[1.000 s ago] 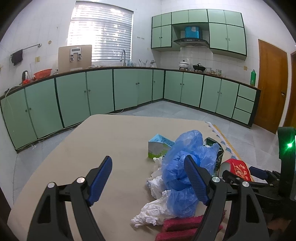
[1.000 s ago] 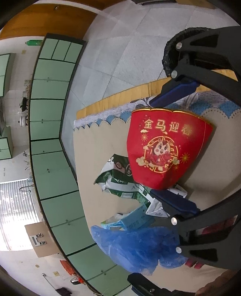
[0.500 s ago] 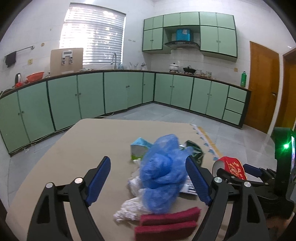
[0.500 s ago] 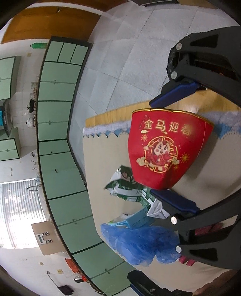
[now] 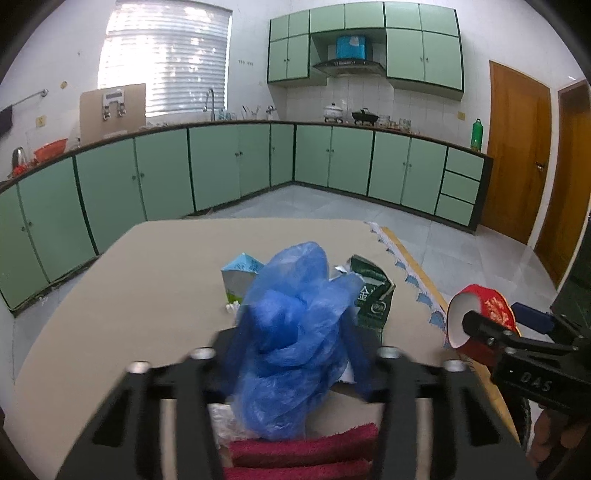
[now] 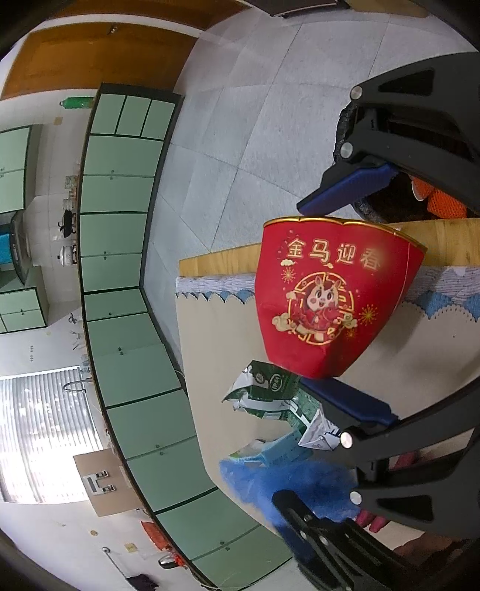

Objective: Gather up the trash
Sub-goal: 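Grasp the blue plastic bag with the left gripper while the right gripper lifts the red packet, then carry the blue bag and red packet over the black bin and release both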

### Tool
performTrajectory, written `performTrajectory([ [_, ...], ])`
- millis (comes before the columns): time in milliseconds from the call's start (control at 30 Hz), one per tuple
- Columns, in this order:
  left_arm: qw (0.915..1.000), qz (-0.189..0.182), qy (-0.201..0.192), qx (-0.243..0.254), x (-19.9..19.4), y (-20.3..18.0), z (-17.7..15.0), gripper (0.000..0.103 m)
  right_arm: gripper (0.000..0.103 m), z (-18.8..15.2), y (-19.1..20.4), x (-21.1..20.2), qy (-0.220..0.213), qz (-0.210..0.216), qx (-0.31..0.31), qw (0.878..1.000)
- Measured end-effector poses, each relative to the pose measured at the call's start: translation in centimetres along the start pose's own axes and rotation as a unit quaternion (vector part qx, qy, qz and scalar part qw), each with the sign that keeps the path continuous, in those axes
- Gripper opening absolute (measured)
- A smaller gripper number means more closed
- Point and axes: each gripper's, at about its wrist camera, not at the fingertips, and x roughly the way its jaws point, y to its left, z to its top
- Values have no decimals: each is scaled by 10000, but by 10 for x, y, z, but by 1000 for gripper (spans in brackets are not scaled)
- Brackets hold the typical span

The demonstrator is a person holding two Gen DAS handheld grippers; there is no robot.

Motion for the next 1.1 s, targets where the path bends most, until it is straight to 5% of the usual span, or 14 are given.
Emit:
performTrajectory([
  [267,9998,-25,-127,-168,-5,10,5,12,84,1,6,-13,-184,66,-95,9998],
  [800,9946,-308,-959,-251,-54,3,43,8,84,27,0,-59,-775,166,-89,9968],
  [1100,9926,-500,-1095,-165,-74,-13,56,8,84,31,-17,-85,-978,103,-41,9951],
])
